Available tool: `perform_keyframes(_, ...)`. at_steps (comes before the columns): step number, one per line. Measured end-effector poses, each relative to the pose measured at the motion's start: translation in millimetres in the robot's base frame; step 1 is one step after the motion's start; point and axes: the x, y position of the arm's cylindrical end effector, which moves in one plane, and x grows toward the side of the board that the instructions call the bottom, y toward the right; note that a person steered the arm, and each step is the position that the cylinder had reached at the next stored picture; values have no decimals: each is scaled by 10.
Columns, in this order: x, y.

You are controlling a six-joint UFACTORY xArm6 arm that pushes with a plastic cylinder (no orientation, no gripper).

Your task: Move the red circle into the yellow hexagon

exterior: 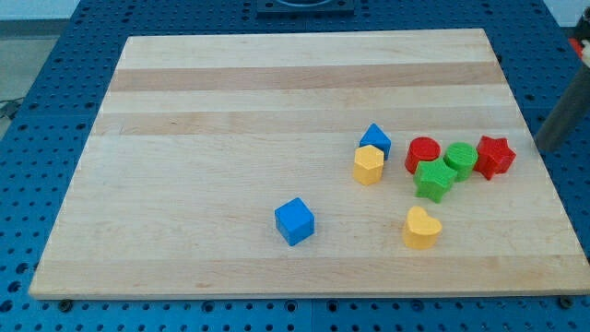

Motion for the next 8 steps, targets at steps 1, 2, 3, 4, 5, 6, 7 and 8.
perform_keyframes(1,0,-336)
perform_keyframes(2,13,-881)
perform_keyframes(3,208,-1524)
perform_keyframes(4,309,-2100)
perform_keyframes(5,311,-2329)
perform_keyframes(6,311,-2346)
perform_keyframes(7,311,-2449)
perform_keyframes(8,312,-2869)
